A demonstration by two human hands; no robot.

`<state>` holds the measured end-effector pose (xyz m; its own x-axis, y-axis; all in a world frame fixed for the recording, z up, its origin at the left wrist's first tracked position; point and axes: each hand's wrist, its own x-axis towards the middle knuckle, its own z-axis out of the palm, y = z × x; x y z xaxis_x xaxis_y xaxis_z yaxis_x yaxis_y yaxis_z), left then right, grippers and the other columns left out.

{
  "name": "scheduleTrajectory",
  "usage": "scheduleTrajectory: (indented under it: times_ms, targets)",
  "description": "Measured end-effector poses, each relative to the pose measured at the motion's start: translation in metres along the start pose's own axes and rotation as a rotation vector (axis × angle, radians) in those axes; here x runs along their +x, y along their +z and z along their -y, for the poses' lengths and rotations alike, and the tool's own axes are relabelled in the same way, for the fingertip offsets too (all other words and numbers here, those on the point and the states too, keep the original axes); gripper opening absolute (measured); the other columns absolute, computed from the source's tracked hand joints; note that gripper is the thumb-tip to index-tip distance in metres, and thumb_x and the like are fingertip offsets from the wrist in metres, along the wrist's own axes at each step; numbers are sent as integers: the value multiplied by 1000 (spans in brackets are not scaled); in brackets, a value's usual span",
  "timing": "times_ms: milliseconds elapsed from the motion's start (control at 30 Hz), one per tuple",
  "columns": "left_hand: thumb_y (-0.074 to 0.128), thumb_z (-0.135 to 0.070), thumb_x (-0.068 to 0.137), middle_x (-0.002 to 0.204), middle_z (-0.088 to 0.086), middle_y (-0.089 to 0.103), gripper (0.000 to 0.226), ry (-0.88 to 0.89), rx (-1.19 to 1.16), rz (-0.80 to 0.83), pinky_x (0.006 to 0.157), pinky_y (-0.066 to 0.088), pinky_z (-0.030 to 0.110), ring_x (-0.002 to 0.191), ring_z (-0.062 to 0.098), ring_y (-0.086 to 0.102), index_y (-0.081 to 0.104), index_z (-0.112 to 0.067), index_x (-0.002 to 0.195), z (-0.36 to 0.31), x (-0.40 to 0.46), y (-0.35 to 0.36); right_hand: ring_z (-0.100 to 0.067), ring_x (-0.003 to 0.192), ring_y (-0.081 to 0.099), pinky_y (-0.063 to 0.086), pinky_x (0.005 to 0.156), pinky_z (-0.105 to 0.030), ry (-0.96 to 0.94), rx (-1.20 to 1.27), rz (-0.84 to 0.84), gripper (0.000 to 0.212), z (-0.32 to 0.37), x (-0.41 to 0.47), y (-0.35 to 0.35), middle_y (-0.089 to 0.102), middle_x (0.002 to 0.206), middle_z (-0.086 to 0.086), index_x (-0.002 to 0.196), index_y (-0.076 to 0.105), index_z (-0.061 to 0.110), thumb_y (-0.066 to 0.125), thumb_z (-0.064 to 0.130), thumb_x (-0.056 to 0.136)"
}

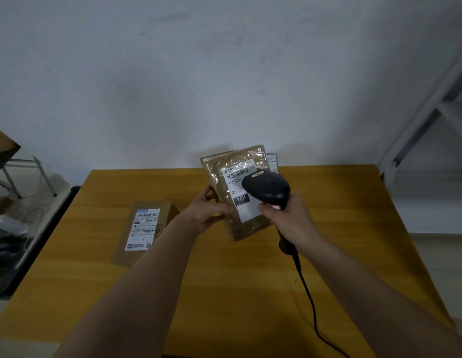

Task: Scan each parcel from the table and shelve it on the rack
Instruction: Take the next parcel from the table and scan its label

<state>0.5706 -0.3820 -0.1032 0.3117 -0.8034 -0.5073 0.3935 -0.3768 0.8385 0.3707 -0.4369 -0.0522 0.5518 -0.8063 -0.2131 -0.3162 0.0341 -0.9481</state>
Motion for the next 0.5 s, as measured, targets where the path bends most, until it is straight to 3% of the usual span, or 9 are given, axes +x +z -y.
scheduleTrajectory:
  times_ms: [167,300,500]
  targets:
    - [72,16,65,134,8,51,89,4,-4,10,93,51,47,118,32,54,40,-19,141,1,2,8,-12,74,58,45,63,-19,-3,20,-4,17,-2,-6,-12,61,77,-2,83,62,24,63,9,89]
    - [70,17,68,129,6,54,83,22,-16,13,84,53,41,117,30,55,42,-21,136,-2,0,19,0,63,57,40,52,-2,1,53,-5,21,-2,-8,-22,58,69,7,78,61,26,63,8,89]
    - [75,15,66,124,1,55,72,66,3,-14,85,54,40,116,27,55,49,-28,118,-4,-5,42,12,55,58,40,51,-3,-17,143,-49,16,-2,-14,-39,60,70,8,80,61,23,65,10,89]
